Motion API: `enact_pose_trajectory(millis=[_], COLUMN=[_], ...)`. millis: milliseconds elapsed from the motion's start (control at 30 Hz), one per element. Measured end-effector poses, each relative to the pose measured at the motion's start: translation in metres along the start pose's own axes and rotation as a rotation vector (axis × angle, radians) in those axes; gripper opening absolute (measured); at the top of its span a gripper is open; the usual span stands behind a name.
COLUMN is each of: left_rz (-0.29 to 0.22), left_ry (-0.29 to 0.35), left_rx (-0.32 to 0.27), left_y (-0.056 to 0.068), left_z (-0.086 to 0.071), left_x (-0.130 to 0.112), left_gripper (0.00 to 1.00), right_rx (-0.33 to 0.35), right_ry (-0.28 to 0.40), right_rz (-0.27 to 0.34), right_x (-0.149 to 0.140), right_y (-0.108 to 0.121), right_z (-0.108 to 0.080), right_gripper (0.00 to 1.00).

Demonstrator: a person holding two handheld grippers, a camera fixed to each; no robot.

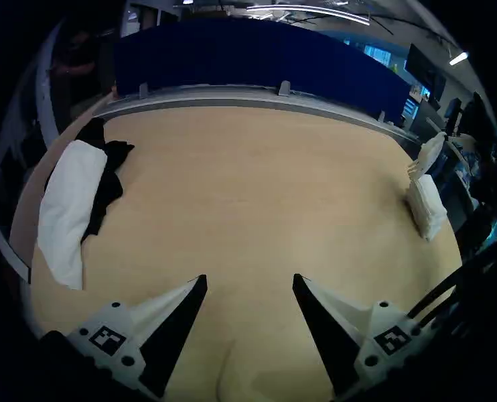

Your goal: Fold towel

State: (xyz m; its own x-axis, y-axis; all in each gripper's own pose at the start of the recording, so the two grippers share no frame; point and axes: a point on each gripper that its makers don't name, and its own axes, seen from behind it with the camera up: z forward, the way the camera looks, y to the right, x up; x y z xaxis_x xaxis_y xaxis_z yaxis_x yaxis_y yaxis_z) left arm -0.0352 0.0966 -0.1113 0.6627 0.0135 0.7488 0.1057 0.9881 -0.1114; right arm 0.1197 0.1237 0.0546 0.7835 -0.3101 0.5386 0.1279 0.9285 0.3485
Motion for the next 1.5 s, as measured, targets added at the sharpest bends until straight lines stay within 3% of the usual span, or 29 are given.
enact_pose_trajectory(millis=[467, 800, 1200, 1500], left_rz=[0.029, 0.038, 0.041, 0.043], left_ry=[-0.012, -0.017, -0.018, -0.016], left_rx=[-0.012, -0.008, 0.000, 0.001], left_y=[0.007, 0.007, 0.008, 0.010], left_z=[0.002, 0.000, -0.005, -0.006], left_x=[-0.006, -0.008, -0.011, -0.010], left_gripper=[0.95, 0.95, 0.95, 0.95], right_rx=[-0.062, -0.101, -0.145, -0.170], right_ry=[-0.114, -0.197, -0.243, -0.254], right_rz=[0.092, 0.166, 0.273, 0.320], right_x=[-0.103, -0.170, -0.221, -0.239], right_y=[0.023, 0.024, 0.020, 0.019], right_z=[-0.026, -0.030, -0.022, -0.014], right_gripper=[0.03, 0.03, 0.03, 0.04])
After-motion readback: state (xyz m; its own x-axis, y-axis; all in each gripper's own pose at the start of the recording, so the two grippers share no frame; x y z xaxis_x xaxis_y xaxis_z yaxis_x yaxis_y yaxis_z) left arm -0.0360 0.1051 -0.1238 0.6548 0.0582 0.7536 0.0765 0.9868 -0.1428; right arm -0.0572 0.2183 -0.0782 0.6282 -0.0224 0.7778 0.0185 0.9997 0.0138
